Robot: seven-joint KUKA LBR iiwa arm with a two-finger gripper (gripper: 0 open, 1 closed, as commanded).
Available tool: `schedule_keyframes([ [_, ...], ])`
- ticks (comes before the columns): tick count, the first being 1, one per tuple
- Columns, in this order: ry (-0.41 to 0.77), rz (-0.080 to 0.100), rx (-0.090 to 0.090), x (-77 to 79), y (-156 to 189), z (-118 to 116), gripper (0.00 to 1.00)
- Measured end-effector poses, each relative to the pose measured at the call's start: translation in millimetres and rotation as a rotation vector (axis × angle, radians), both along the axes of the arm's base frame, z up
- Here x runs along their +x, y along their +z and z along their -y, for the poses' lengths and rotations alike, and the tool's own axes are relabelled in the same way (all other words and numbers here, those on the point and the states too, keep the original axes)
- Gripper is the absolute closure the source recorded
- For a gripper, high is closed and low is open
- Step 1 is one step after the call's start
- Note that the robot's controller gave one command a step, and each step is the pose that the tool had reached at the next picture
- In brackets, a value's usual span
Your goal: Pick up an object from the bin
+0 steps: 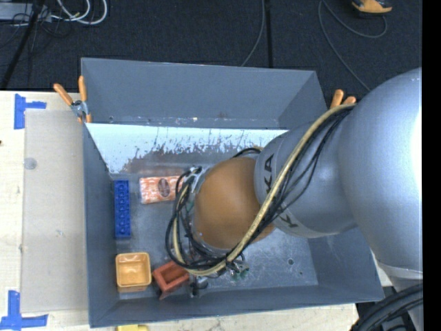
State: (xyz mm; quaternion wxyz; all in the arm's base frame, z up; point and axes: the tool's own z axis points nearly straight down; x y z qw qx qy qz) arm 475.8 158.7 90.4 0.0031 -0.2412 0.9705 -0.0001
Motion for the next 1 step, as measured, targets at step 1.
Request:
schedule_keyframes([
  [1,-0.001,0.0,0.0,-0.2,9.2,0.0,1.0],
])
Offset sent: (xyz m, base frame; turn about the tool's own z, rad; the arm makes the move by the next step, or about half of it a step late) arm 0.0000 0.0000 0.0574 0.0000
